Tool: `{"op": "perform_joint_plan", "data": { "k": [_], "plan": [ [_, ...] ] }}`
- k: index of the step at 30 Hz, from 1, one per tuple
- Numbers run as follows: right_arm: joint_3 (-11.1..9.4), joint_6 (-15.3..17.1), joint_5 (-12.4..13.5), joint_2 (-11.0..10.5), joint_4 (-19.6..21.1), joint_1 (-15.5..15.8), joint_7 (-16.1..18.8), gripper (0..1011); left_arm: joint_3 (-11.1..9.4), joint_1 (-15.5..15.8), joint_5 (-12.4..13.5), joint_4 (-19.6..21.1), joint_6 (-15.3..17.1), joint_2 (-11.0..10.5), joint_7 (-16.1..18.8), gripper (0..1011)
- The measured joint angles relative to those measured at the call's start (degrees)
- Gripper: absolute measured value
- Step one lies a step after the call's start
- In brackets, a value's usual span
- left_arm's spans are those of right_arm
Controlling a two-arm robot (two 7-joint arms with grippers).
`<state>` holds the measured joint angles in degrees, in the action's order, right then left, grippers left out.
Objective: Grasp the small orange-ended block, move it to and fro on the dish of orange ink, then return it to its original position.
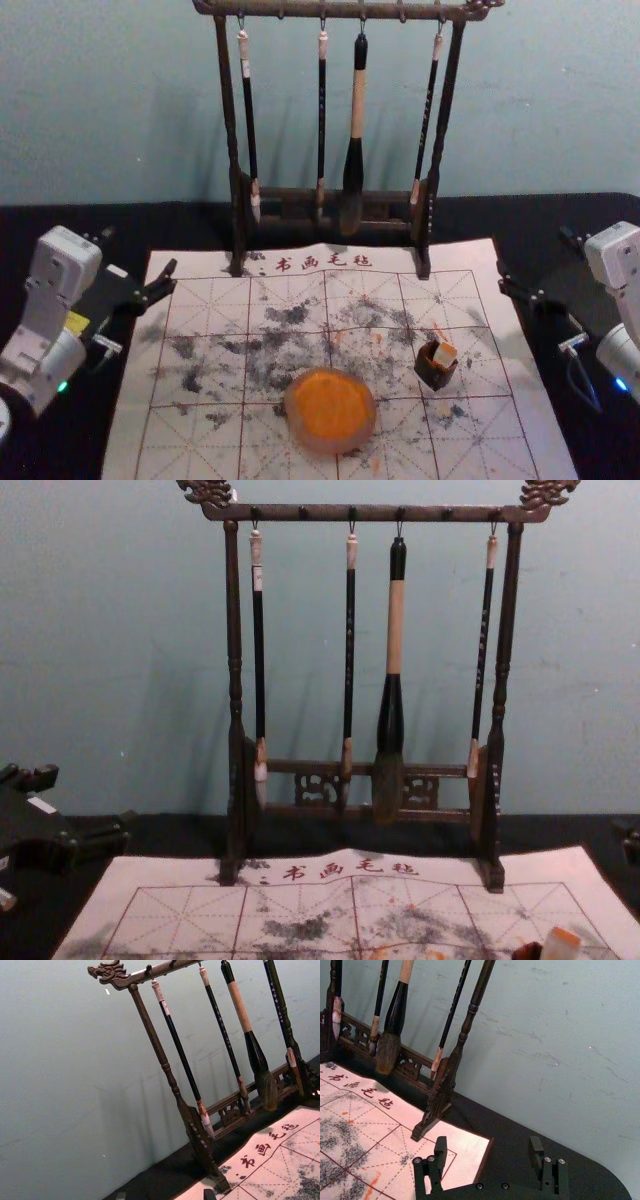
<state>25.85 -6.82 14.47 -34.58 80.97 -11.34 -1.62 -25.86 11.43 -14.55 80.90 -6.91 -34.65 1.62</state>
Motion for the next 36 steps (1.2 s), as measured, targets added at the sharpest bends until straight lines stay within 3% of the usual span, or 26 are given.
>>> {"op": "perform_joint_plan", "data": {
  "k": [36],
  "plan": [
    [0.0, -0.1, 0.1, -0.1, -0.1, -0.1, 0.0, 1002, 0.0, 0.0, 0.0, 0.0, 0.0, 0.0, 0.0, 1001]
  ]
}}
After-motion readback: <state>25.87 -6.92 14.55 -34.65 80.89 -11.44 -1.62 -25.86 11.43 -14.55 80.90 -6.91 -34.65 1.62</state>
